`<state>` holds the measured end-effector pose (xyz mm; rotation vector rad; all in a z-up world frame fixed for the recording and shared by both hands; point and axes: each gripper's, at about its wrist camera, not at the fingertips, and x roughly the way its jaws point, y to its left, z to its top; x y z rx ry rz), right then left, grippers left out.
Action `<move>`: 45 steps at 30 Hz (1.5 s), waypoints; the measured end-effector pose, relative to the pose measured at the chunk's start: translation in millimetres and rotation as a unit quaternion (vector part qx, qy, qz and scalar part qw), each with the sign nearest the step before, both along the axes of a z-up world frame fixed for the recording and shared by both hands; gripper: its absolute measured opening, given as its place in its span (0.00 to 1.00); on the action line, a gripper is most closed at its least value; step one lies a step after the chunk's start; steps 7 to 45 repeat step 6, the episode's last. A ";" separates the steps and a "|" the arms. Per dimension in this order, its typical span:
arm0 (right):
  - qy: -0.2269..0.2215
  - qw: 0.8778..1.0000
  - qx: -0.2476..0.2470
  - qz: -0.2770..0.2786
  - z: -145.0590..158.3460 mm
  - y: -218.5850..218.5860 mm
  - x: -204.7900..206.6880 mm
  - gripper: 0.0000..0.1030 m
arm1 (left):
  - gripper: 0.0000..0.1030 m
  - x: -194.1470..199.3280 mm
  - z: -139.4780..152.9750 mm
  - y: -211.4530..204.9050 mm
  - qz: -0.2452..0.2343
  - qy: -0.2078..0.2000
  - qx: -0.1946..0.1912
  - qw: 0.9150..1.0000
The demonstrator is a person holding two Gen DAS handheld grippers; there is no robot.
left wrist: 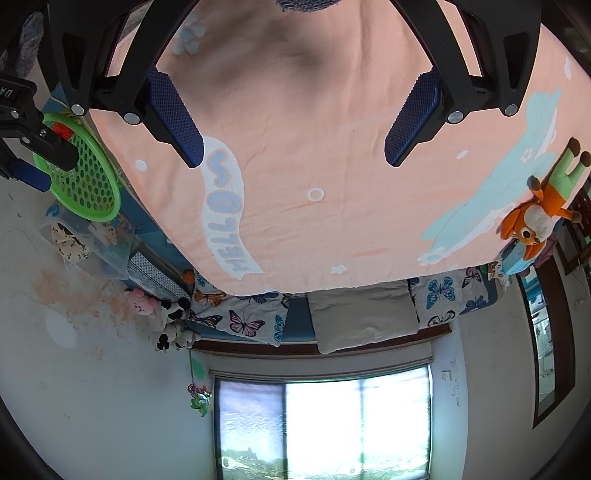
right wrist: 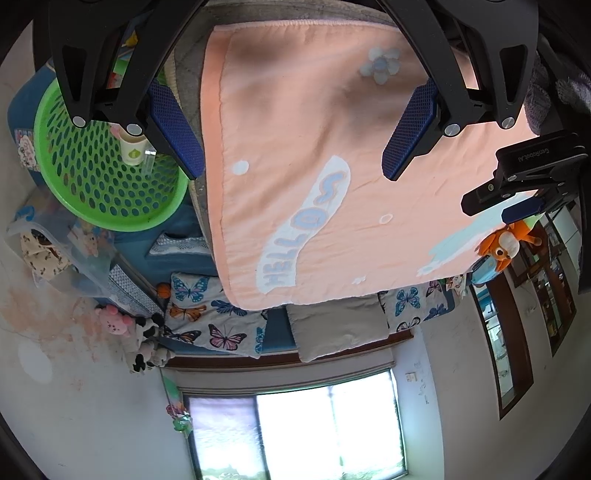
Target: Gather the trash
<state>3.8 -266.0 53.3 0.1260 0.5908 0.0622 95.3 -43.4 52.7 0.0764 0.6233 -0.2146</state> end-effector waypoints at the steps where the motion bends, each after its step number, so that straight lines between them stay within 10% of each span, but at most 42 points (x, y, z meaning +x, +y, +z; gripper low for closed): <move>1: 0.000 1.000 0.000 0.000 -0.1 0.3 0.4 0.93 | 0.92 -1.2 -1.0 -0.8 0.001 0.000 0.001 1.000; 45: 0.002 1.000 0.001 0.001 -2.4 0.1 2.4 0.93 | 0.92 -2.1 -2.5 -2.3 -0.001 0.000 0.002 1.000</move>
